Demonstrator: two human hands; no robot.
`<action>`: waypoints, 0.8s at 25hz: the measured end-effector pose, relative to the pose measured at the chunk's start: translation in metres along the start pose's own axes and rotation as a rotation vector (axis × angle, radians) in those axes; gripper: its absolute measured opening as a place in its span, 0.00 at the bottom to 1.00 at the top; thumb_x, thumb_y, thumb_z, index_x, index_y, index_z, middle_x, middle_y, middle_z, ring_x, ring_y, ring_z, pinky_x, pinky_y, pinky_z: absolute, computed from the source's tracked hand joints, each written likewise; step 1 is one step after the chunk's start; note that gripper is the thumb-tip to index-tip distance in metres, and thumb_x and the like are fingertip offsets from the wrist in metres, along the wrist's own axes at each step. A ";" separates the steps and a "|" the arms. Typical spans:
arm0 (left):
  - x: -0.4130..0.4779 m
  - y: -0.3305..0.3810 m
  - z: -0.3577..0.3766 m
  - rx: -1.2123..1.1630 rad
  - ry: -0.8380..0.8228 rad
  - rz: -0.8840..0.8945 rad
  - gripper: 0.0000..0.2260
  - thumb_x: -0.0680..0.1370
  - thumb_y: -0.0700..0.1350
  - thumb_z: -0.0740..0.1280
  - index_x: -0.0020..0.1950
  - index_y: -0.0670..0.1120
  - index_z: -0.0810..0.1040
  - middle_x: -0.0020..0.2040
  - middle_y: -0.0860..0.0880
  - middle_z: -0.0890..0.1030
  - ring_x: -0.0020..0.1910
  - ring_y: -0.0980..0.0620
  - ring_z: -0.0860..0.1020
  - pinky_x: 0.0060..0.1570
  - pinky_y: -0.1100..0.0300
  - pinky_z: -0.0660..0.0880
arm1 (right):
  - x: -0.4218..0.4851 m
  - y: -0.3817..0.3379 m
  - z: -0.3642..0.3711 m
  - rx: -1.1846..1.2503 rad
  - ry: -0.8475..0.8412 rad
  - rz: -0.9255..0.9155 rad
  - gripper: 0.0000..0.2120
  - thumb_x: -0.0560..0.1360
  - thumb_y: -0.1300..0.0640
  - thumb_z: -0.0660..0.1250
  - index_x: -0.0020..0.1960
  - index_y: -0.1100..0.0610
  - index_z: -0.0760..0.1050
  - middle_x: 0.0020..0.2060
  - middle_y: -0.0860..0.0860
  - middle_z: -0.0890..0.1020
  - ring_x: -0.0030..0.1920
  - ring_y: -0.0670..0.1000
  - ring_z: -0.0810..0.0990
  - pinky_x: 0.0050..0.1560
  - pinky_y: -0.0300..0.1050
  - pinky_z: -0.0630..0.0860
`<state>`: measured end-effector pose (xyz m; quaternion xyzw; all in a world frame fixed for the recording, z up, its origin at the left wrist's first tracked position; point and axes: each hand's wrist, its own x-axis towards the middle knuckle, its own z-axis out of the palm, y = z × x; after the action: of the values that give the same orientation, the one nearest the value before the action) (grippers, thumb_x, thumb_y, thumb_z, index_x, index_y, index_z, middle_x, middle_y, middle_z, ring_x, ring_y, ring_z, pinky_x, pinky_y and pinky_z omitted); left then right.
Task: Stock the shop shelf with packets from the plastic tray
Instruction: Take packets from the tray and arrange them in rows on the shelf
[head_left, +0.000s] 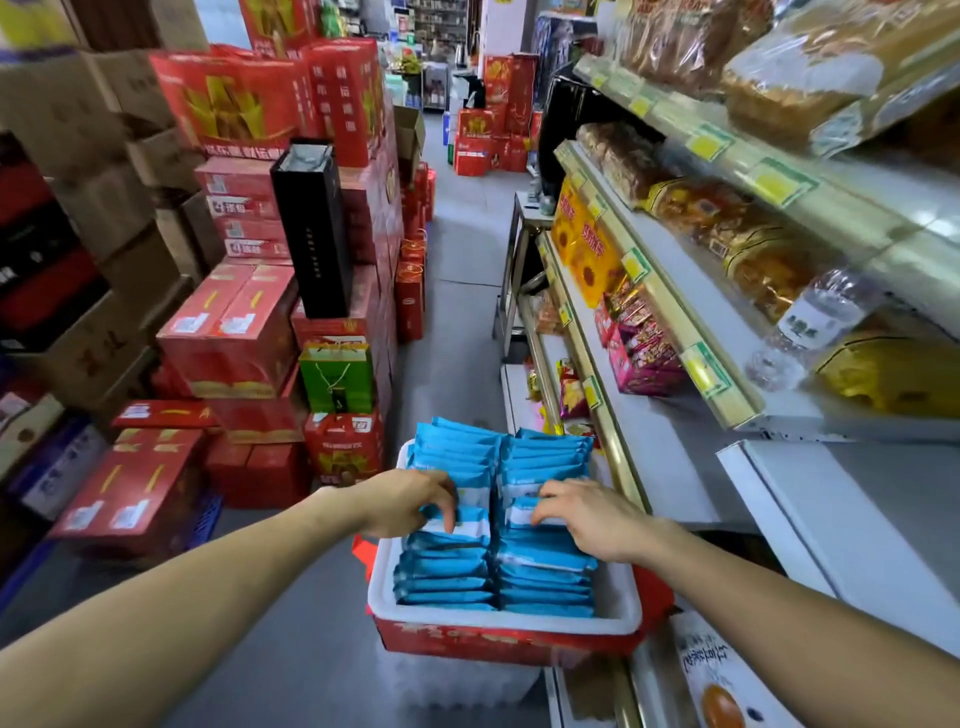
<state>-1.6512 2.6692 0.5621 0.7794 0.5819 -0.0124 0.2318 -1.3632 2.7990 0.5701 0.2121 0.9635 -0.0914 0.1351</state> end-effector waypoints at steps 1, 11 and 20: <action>0.001 -0.001 0.001 0.003 -0.002 0.009 0.21 0.77 0.35 0.64 0.59 0.58 0.83 0.68 0.56 0.76 0.67 0.53 0.74 0.67 0.60 0.69 | 0.002 -0.001 -0.005 -0.004 -0.019 -0.003 0.28 0.73 0.71 0.61 0.64 0.44 0.78 0.59 0.46 0.76 0.61 0.52 0.75 0.62 0.51 0.73; 0.025 -0.010 -0.182 -0.100 0.108 0.115 0.27 0.74 0.31 0.62 0.60 0.61 0.83 0.62 0.61 0.81 0.62 0.58 0.79 0.66 0.53 0.74 | -0.009 0.003 -0.204 0.067 0.042 0.179 0.29 0.78 0.68 0.59 0.66 0.38 0.77 0.63 0.44 0.75 0.59 0.45 0.71 0.63 0.47 0.71; 0.100 0.114 -0.398 -0.085 0.189 0.477 0.29 0.77 0.31 0.64 0.61 0.65 0.83 0.64 0.53 0.80 0.60 0.43 0.78 0.60 0.45 0.76 | -0.172 0.039 -0.401 0.152 0.365 0.462 0.25 0.76 0.67 0.68 0.62 0.40 0.81 0.52 0.36 0.78 0.45 0.35 0.77 0.41 0.33 0.72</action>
<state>-1.6147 2.8840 0.9275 0.8818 0.4009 0.1402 0.2053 -1.2848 2.8613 0.9964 0.4480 0.8886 -0.0907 -0.0394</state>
